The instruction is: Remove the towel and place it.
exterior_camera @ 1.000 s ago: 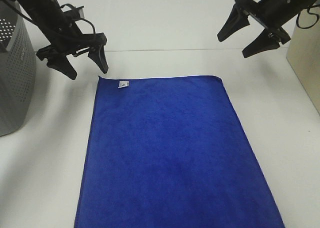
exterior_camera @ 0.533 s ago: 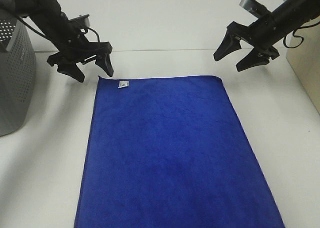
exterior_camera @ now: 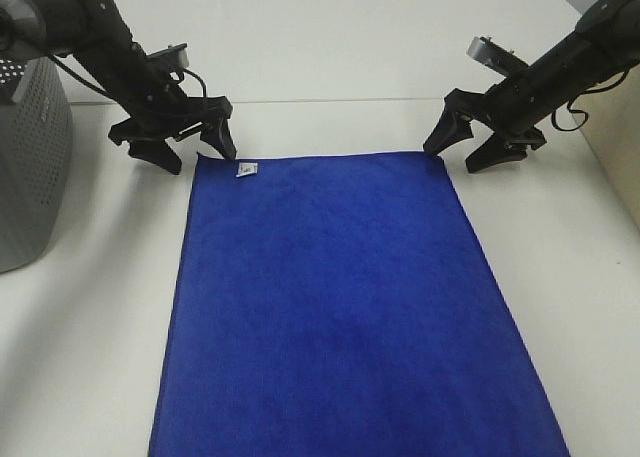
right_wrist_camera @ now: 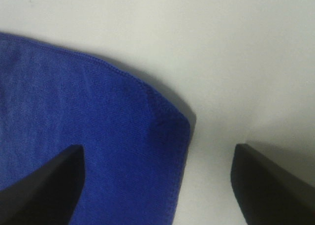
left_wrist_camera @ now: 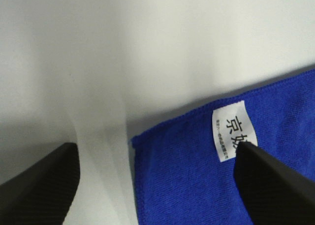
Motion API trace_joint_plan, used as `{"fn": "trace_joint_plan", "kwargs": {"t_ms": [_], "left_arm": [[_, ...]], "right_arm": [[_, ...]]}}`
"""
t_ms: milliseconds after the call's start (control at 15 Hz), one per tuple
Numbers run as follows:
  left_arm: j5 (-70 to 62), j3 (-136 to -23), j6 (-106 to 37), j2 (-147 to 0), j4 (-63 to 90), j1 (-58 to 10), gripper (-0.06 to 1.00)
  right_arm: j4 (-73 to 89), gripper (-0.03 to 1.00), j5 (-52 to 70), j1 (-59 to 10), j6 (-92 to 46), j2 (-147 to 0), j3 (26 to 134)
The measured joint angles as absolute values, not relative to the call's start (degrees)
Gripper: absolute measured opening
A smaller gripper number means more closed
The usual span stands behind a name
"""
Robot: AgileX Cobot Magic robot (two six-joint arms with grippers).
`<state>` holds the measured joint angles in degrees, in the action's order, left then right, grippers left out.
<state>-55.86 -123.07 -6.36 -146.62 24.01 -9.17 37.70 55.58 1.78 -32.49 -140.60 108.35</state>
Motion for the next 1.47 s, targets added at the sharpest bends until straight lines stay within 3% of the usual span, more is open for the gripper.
{"fn": "trace_joint_plan", "kwargs": {"t_ms": [1467], "left_arm": [[-56.3, -123.1, -6.5, -146.6, 24.2, -9.3, 0.76]], "right_arm": [[39.4, 0.76, 52.4, 0.6, -32.5, -142.7, 109.2]]}}
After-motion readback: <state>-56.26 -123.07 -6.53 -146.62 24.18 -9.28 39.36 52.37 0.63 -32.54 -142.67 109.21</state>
